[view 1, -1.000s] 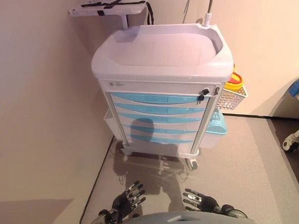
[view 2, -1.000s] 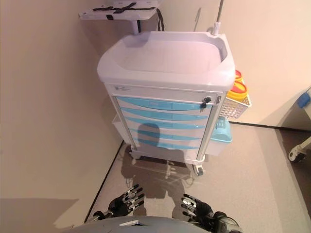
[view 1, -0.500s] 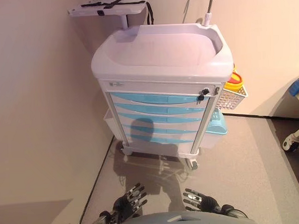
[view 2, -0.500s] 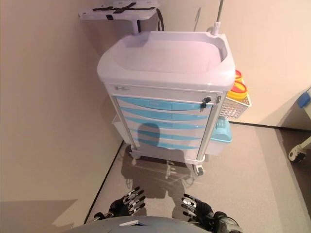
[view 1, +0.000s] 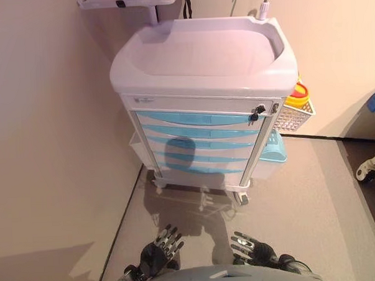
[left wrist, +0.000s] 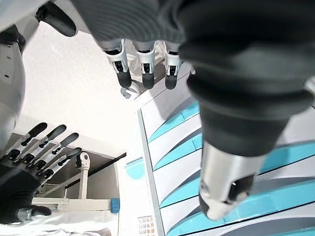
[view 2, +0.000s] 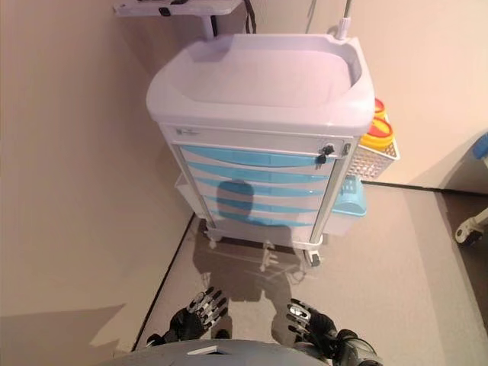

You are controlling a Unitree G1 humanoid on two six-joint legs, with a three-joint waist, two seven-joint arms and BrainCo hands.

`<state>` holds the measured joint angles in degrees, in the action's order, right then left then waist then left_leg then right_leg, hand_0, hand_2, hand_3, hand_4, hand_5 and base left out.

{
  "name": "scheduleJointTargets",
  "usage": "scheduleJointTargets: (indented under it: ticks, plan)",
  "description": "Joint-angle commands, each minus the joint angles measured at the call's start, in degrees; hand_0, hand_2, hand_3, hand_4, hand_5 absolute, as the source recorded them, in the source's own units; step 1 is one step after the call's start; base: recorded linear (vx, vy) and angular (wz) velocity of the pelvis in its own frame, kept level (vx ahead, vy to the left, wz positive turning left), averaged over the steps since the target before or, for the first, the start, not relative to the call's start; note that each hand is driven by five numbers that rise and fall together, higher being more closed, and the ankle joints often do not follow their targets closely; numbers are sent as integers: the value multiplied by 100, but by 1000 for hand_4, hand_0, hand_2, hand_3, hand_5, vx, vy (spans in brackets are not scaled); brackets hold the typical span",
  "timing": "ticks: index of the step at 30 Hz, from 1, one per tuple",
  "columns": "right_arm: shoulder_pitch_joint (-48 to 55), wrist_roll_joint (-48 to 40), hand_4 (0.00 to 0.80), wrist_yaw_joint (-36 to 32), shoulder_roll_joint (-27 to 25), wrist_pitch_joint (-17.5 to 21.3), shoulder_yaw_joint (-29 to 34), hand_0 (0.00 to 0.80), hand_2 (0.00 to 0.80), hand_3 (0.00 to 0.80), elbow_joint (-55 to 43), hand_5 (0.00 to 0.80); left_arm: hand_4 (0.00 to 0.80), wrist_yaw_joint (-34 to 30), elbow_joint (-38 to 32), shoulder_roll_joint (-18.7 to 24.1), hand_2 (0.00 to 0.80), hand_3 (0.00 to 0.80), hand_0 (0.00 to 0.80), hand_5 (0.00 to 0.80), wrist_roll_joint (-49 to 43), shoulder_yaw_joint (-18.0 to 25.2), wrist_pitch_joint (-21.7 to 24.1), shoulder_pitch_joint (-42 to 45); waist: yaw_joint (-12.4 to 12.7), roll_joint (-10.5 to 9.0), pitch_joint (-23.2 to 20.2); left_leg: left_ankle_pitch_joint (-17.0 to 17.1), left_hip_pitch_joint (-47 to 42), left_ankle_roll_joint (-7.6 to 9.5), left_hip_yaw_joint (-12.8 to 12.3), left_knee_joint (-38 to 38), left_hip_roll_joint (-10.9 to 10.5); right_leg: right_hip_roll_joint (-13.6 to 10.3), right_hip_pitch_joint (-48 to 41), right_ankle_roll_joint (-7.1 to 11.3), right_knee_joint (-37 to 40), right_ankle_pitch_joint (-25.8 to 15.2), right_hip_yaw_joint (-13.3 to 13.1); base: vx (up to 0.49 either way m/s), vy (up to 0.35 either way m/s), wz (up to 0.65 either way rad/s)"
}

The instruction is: Open the drawer and pick up the medicine

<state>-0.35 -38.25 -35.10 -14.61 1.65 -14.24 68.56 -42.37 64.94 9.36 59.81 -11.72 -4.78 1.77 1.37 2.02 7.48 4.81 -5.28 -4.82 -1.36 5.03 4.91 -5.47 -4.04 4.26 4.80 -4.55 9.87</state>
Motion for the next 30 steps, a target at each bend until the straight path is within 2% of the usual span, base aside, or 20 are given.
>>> scheduleJointTargets:
  ticks: [1,7,14,18,24,30]
  plan:
    - [-61,-353,0,18,134,61,-57,0,0,0,-146,0,0,-374,30,-223,0,0,0,0,525,105,-18,-333,-6,-157,527,-665,391,285,80,-742,-462,-95,465,138,-1172,656,-184,-65,71,-1]
    - [-16,-710,0,44,67,241,-76,0,0,0,-376,0,0,-488,-365,-228,0,0,0,0,1399,285,-400,-700,-81,-278,1069,-965,951,369,-16,-1550,-530,-114,1001,115,-1728,794,-314,-60,18,1]
    - [-104,-1125,0,333,78,246,-232,0,0,0,-820,0,0,-401,-888,-219,0,0,0,0,2381,409,-451,-1205,-176,-456,1500,-1259,1763,477,-87,-2433,-555,-64,1718,143,-2199,809,-516,-74,-5,-2]
    - [-170,-1354,0,353,87,150,-276,0,0,0,-968,0,0,-156,-1166,-148,0,0,0,0,2917,527,-318,-1620,-269,-578,1741,-1420,2177,544,-119,-2894,-504,15,2077,182,-2433,776,-683,-43,-12,-4]
    - [-416,-1303,0,310,61,177,-397,0,0,0,-1152,0,0,18,-1419,-12,0,0,0,0,3378,579,-47,-2321,-431,-692,2051,-1434,2697,566,-236,-3207,-399,106,2529,233,-2468,582,-879,-74,21,-4]
    - [-656,-1455,0,218,-22,120,-538,0,0,0,-1188,0,0,287,-1370,430,0,0,0,0,3817,696,47,-3320,-606,-806,2231,-1431,3214,556,-315,-3494,-314,191,2951,248,-2515,418,-1022,-32,27,-7]
